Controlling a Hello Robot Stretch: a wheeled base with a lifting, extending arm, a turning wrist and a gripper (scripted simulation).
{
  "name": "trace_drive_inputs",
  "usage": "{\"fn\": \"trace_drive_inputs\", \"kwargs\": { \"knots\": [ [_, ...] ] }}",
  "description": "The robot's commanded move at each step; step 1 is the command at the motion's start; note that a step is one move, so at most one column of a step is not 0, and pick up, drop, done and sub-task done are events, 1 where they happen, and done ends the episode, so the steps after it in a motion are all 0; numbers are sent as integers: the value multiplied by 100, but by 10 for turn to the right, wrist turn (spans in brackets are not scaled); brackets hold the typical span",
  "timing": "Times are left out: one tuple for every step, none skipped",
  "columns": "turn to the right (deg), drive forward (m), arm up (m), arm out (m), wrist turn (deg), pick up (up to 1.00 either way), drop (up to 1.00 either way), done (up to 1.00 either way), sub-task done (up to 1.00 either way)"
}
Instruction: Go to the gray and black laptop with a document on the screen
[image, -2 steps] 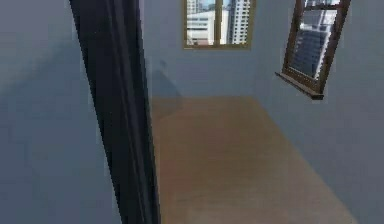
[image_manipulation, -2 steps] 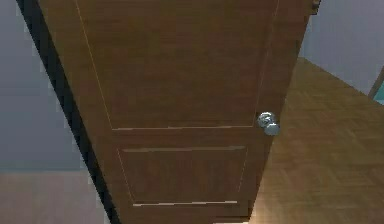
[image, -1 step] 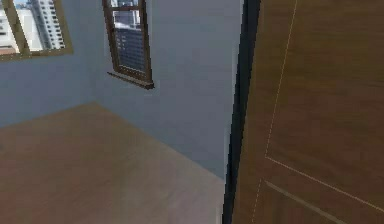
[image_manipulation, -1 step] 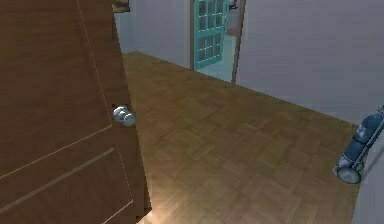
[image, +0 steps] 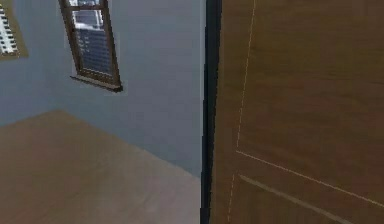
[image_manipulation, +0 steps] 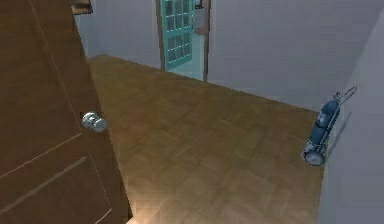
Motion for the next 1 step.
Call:
{"fn": "trace_drive_inputs", "kwargs": {
  "knots": [
    [0,50,0,0,0,0,0,0,0]
  ]
}}
